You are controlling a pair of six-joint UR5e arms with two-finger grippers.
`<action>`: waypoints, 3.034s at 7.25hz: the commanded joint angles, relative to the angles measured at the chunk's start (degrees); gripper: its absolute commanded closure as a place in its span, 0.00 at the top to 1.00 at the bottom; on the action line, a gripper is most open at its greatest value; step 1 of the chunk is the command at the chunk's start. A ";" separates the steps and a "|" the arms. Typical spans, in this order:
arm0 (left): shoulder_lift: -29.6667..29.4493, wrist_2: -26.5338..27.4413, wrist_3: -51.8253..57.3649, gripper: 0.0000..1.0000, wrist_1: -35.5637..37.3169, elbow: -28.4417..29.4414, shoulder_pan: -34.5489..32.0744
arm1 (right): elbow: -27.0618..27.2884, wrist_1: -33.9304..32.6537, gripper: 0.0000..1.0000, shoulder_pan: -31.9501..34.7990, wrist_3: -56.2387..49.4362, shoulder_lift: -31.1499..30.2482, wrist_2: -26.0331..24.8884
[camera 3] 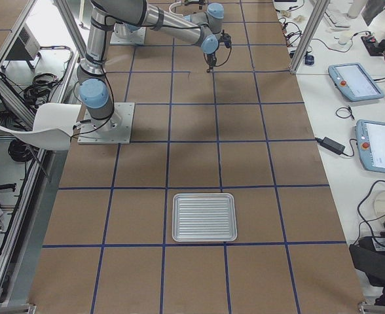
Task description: Place bearing gear from tray to pile
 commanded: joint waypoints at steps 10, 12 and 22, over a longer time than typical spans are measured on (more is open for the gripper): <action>0.49 -0.37 -59.61 1.00 0.17 2.88 -50.67 | -9.82 32.14 0.92 -25.98 -15.93 -20.52 -0.51; -6.79 -4.64 -65.31 1.00 8.75 3.68 -54.14 | -7.68 28.14 1.00 -25.89 -15.67 -21.50 -0.60; -15.00 -2.31 -67.25 0.42 12.82 8.86 -57.58 | -9.97 28.14 1.00 -24.92 -9.52 -20.71 0.46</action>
